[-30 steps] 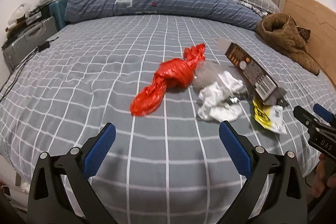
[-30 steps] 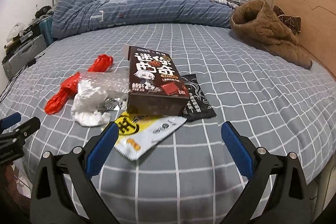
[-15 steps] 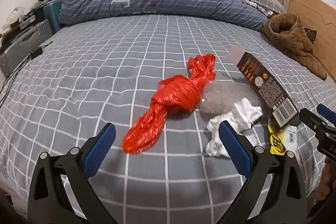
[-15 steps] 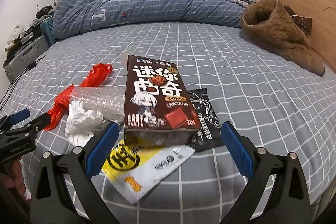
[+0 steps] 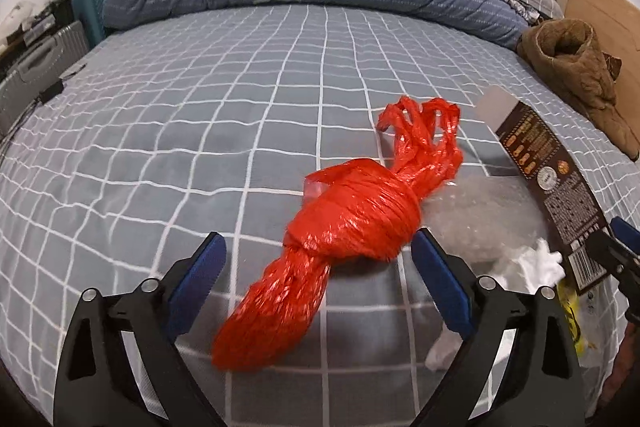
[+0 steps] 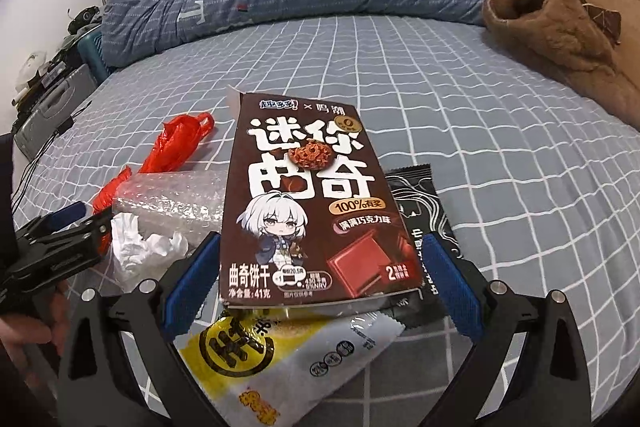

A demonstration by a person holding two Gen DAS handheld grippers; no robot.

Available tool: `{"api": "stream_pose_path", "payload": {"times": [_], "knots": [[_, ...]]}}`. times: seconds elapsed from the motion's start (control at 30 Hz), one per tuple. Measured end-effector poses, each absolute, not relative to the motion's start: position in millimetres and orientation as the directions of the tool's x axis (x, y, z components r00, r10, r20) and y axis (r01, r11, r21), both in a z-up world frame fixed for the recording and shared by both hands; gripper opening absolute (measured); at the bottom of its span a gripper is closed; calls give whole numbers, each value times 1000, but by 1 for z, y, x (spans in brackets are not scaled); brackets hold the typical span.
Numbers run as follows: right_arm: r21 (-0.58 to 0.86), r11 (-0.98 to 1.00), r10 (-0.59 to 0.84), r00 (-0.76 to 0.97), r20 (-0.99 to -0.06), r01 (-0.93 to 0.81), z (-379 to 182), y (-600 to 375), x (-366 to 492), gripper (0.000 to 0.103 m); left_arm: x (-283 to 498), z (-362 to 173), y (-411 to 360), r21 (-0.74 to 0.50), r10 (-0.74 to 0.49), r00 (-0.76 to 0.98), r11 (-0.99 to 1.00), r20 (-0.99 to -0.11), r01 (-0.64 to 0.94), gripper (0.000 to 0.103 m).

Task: Collect trash
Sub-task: 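Grasp the red plastic bag with the left tool while the right tool grasps the brown cookie box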

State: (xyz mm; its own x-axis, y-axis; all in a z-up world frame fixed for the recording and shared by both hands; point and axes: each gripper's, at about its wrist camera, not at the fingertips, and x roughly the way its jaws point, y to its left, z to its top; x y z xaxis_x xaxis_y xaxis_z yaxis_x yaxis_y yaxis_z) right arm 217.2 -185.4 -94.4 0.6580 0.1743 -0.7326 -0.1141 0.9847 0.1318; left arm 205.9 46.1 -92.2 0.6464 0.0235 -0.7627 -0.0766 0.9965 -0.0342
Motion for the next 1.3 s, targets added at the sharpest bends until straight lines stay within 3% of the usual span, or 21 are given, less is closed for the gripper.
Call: {"api": "stream_pose_path", "payload": {"times": [0.2,0.4,0.53,0.67,0.83,0.9,0.97,1.13,1.3], "knots": [[151,983,182,642,-745,-103,-102,-183,226,94,219,-99,42,-37,-2,632,998,-775,-42,81],[130,986,164,651,-741,-100,-104,-179,226,93,227,-105,47,-66,-32,612,997,-790,-32,60],[101,990,143,657,-740,-103,-106,-175,225,92,225,-105,48,-97,-65,608,995,-791,-20,39],[93,991,135,665,-734,-99,-105,-173,223,91,223,-105,48,-87,-59,609,996,-791,-15,32],[79,992,124,675,-728,-97,-104,-171,220,91,220,-101,50,-89,-56,621,996,-782,-22,34],[79,992,124,674,-728,-97,-104,-171,219,91,218,-99,53,-84,-38,633,995,-773,-44,46],[84,992,127,671,-731,-96,-105,-171,219,91,217,-96,56,-77,-19,646,995,-763,-62,64],[86,992,128,670,-731,-96,-105,-171,219,91,221,-94,58,-61,6,643,995,-766,-82,76],[90,992,129,670,-731,-93,-105,-169,219,92,224,-91,64,-68,13,652,993,-758,-99,77]]}}
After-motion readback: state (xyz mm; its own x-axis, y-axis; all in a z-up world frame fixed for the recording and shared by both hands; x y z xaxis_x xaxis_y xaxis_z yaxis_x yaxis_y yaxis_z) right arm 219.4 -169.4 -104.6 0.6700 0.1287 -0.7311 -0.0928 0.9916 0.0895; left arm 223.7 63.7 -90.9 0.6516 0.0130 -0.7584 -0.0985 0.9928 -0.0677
